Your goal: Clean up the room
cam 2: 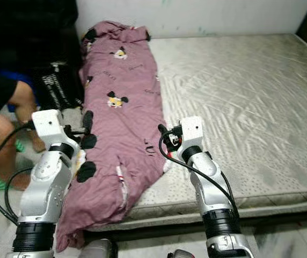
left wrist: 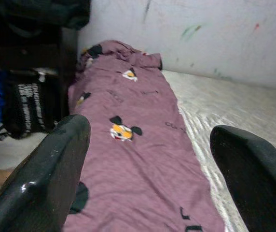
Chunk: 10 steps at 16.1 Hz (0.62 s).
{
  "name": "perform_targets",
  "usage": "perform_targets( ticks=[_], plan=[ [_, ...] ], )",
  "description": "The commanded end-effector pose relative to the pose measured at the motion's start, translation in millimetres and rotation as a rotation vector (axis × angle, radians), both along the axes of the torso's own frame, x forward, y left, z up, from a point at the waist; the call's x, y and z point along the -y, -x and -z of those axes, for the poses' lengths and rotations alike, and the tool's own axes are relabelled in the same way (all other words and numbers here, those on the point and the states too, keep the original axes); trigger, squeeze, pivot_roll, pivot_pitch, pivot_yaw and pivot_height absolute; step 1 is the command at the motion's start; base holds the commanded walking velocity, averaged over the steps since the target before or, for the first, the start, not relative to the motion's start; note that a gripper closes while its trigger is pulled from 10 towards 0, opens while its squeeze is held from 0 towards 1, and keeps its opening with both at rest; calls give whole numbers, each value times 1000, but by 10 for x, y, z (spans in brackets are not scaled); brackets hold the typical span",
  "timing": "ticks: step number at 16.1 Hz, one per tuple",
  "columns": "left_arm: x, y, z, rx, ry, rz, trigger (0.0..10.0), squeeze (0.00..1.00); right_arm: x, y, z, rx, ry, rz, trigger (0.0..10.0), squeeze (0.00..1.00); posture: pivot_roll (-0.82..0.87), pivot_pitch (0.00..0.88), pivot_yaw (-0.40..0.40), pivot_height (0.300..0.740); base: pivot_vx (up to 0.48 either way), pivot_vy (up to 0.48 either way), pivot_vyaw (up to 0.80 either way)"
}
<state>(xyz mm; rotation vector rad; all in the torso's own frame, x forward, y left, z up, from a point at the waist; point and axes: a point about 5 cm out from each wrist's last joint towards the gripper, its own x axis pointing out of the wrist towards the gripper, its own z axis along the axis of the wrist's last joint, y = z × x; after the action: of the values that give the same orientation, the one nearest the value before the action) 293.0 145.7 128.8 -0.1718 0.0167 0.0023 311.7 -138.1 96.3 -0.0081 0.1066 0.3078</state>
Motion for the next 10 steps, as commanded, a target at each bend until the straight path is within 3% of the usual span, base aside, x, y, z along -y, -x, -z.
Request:
perform_targets(
  ticks=[1, 3, 6, 9, 10],
  plan=[
    [-6, -2, -60, 20, -21, 6, 10000, 0, -13, -42, -58, 13, -10, 8, 10000, 0, 14, 28, 5, 740, 0, 0, -631],
    [-55, -22, -32, 14, -25, -5, 10000, 0, -73, -23, -109, 64, 22, -28, 10000, 0, 0, 44, -4, 740, 0, 0, -400],
    [-33, -15, -40, 14, -18, -15, 10000, 0, -19, -42, -94, 55, 68, -5, 10000, 0, 0, 46, -5, 740, 0, 0, 765],
    [-29, -22, -38, 15, -18, -8, 10000, 0, -29, -59, -127, 64, 30, 7, 10000, 0, -4, 47, 0, 740, 0, 0, 785],
    [-34, -26, -42, 17, -18, -8, 10000, 0, -28, -59, -130, 57, 8, 19, 10000, 0, -5, 52, 0, 740, 0, 0, 0]
  ],
)
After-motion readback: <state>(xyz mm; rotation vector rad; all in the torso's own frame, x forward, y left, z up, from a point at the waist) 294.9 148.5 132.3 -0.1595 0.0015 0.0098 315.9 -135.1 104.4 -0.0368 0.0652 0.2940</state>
